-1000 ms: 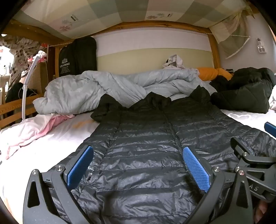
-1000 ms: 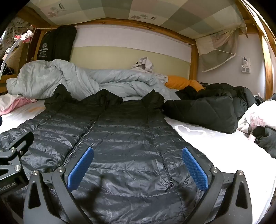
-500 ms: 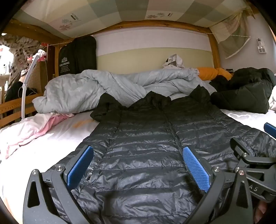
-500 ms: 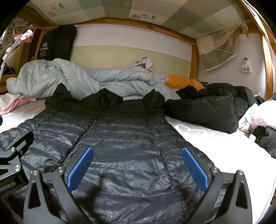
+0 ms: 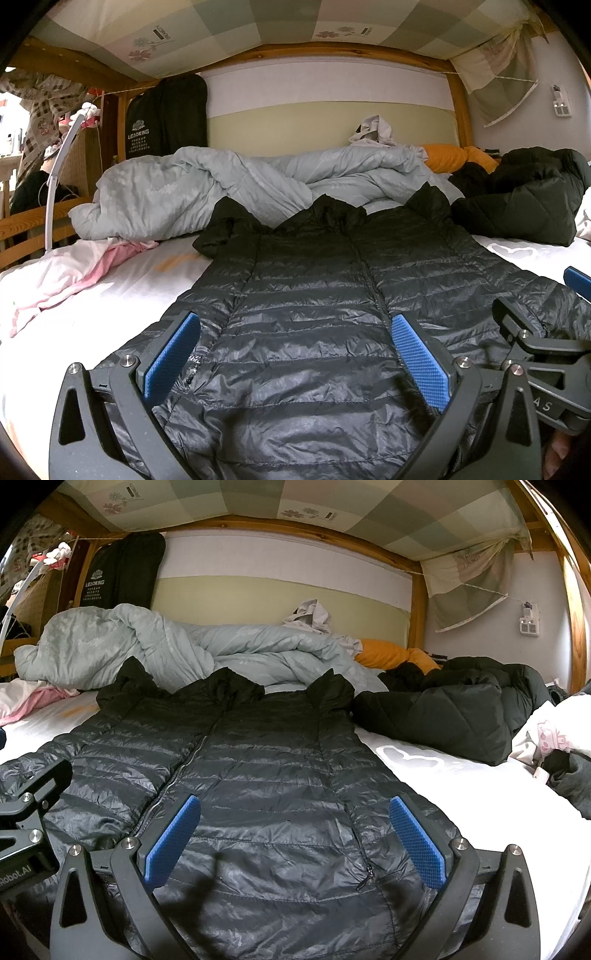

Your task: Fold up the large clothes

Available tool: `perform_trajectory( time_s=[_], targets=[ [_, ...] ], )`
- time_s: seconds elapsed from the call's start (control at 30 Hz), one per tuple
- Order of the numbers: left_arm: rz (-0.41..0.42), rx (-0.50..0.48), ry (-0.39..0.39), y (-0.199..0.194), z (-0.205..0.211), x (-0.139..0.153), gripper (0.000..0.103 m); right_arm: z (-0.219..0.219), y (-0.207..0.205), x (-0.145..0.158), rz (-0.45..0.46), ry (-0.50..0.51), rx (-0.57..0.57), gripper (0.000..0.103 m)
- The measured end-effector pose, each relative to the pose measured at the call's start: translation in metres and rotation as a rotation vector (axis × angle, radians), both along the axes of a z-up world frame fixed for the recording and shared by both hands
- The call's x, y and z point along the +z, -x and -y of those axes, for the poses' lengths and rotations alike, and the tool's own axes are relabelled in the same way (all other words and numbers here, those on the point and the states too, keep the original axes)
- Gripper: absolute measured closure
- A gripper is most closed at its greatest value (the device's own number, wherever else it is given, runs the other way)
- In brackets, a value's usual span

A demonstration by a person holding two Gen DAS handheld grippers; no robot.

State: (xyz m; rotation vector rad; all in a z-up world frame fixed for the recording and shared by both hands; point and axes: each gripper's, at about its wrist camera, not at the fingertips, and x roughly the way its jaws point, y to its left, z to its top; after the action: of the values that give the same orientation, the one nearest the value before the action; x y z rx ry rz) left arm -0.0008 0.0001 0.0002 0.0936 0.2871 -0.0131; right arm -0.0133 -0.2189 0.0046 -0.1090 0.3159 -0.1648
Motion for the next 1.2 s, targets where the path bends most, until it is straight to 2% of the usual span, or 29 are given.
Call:
perform_trajectory(
  time_s=[0.43, 0.6, 1.2],
  targets=[
    [0.006, -0.032, 0.016, 0.0013, -0.0026, 0.0050, 0.000, 0.0000, -0.0001, -0.0006, -0.002, -0.001, 0.000, 0.000],
    [0.033, -0.011, 0.027, 0.0078, -0.0027, 0.0057, 0.000, -0.0001, 0.0001, -0.0005, -0.003, -0.001, 0.001, 0.000],
    [0.033, -0.011, 0.033, 0.0091, -0.0046, 0.0049, 0.000, 0.0001, 0.0005, -0.0004, -0.003, -0.001, 0.001, 0.000]
  ],
)
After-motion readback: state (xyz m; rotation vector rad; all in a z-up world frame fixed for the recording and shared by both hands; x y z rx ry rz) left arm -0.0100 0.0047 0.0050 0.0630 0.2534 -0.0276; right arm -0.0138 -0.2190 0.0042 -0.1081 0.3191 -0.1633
